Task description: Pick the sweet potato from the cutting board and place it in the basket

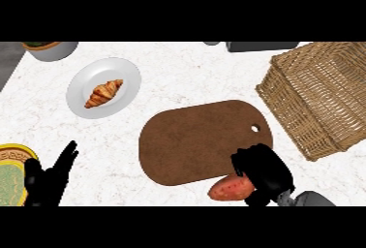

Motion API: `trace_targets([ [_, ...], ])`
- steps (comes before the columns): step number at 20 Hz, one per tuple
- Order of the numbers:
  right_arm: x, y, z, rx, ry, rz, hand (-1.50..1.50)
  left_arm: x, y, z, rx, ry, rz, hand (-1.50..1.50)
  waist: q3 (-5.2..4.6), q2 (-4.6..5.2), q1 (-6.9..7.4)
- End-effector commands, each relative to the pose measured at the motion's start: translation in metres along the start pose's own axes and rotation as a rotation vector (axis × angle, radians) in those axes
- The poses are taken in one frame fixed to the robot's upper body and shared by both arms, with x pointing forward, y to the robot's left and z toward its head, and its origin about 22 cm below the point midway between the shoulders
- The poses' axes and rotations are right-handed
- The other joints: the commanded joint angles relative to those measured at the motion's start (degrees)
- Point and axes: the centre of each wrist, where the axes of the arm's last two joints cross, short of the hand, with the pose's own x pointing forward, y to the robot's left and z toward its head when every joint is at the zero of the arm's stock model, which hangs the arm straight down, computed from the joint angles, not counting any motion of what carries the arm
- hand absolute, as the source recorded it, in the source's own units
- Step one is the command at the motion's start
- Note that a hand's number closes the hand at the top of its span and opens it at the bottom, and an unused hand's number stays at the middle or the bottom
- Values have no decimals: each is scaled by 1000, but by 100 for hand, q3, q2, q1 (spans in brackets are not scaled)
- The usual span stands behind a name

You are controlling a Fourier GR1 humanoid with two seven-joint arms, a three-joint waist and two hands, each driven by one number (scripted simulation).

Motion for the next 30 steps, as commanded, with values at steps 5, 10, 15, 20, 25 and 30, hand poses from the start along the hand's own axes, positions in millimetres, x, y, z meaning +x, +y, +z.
trace_targets([
  [5, 0, -17, 77, -283, -188, -459, 150, -27, -2, 12, 20, 107, 46, 0, -47, 93, -263],
  [10, -12, -71, 118, -558, -265, -650, 150, -18, 9, 14, 9, 93, 29, 0, -59, 105, -147],
  [15, -33, -106, 161, -657, -217, -733, 150, -20, 2, 8, -5, 104, 28, 0, -66, 146, -76],
  [20, -68, -149, 183, -772, -71, -762, 150, -20, -11, 10, -31, 81, 25, 0, -77, 160, 160],
  [25, -109, -201, 205, -832, -18, -785, 150, -10, -7, -5, -56, 78, -1, 0, -84, 173, 223],
  [30, -153, -249, 222, -835, 50, -807, 150, -1, -29, -11, -60, 66, -10, 0, -81, 192, 380],
])
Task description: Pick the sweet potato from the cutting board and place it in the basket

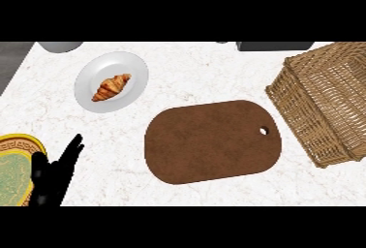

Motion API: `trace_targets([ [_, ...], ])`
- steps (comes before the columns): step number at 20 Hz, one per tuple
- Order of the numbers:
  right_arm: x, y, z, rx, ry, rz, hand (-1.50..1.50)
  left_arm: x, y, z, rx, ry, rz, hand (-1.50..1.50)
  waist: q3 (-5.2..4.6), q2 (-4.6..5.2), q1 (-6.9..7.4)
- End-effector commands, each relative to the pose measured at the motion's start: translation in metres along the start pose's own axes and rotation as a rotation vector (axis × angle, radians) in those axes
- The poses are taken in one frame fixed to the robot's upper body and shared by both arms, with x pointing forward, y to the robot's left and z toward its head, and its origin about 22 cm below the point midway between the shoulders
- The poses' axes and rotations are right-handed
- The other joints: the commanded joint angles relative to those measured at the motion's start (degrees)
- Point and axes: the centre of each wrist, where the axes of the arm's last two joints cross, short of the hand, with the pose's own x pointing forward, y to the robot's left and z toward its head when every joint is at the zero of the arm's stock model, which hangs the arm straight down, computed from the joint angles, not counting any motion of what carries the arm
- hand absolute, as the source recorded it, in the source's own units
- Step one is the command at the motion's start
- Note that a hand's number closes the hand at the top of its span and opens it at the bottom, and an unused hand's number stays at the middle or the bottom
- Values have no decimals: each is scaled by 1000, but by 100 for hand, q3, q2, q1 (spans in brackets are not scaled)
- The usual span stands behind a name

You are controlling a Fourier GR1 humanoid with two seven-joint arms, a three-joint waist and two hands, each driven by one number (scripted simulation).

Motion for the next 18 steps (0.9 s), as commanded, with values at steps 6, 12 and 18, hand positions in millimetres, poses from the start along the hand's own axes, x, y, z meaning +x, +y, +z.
trace_targets([
  [6, -18, -48, -44, -22, 68, 96, 150, -5, -8, -11, -56, 94, -12, 0, -52, 77, 206],
  [12, -62, -65, -69, -2, 75, 76, 150, -14, -19, -12, -54, 98, -1, 0, -49, 83, 226],
  [18, -111, -30, -90, 30, 140, -36, 150, -19, -2, -7, -54, 118, 5, 0, -50, 84, 260],
])
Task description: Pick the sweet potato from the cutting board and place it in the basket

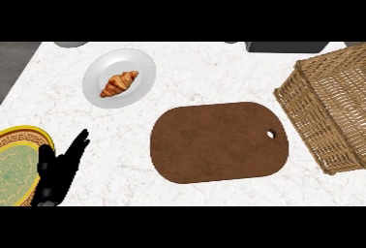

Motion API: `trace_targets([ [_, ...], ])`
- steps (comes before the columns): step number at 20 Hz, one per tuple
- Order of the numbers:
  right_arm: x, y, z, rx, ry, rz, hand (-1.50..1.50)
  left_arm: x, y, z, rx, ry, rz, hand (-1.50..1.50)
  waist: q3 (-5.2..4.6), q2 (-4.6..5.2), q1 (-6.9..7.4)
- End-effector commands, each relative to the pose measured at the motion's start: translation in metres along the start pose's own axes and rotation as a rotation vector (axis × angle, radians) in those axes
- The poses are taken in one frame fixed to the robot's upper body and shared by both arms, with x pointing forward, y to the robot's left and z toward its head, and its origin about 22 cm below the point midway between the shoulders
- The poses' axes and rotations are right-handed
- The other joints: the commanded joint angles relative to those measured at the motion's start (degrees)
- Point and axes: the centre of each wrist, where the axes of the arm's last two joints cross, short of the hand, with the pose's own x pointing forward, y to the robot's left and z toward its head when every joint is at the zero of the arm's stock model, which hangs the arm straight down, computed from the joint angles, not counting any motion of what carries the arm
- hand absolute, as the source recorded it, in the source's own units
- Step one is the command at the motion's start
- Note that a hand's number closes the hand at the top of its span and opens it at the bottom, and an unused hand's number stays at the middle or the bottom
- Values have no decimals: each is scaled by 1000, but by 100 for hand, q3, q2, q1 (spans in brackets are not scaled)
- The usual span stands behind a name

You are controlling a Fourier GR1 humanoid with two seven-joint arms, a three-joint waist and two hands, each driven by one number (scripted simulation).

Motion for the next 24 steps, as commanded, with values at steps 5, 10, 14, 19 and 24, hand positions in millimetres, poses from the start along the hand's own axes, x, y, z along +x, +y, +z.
trace_targets([
  [5, -42, 13, -24, 31, 46, -160, 150, -28, 22, 4, -2, 90, 16, 0, -53, 25, -68],
  [10, -74, 24, -37, 32, 62, -170, 150, -30, 2, 2, -4, 103, 28, 0, -50, 37, -39],
  [14, -92, 16, -26, -114, 178, 28, 150, -38, -6, 5, 0, 102, 24, 0, -51, 60, -34],
  [19, -111, 8, -28, -38, 94, 161, -150, -28, -11, -1, -6, 88, 19, 0, -40, 81, 48],
  [24, -104, -4, -38, -71, 38, 126, -150, -17, -15, -2, -14, 104, 27, 0, -49, 33, -64],
])
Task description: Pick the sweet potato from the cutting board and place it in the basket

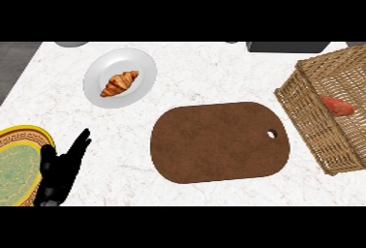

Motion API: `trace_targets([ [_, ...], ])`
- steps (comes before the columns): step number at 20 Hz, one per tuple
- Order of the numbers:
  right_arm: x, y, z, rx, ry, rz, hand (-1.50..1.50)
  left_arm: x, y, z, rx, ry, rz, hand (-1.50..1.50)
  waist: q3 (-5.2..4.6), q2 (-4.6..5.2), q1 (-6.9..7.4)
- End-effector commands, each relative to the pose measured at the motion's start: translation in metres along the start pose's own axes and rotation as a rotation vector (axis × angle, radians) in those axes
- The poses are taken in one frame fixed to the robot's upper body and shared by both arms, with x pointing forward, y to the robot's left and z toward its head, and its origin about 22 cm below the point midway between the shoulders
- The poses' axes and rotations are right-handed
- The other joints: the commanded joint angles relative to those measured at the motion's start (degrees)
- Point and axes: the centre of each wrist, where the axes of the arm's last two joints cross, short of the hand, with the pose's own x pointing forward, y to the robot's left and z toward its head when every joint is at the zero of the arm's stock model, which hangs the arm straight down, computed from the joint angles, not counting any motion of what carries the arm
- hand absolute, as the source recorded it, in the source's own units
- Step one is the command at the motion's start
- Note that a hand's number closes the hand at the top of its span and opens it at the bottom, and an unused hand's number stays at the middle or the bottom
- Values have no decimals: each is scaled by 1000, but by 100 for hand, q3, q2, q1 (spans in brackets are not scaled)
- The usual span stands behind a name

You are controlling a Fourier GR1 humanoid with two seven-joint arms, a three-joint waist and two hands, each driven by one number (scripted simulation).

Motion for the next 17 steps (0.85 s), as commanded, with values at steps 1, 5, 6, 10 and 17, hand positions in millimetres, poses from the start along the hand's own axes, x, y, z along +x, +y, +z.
trace_targets([
  [1, -22, 7, 2, -16, -18, 14, -150, -24, -2, 8, -20, 116, 17, 0, -57, 44, -7],
  [5, -10, -17, -9, -76, -31, -111, -150, -20, -10, -6, 6, 113, 8, 0, -60, 45, -47],
  [6, -11, -24, -6, -87, -32, -106, -150, -20, -18, -7, 8, 108, 26, 0, -62, 38, -73],
  [10, -25, -58, 11, -139, 33, -214, -150, -20, -1, -6, 1, 112, 27, 0, -59, 42, -94],
  [17, -43, -106, 47, -221, 119, -220, -150, -22, -9, 0, -8, 101, 29, 0, -41, 88, 4],
])
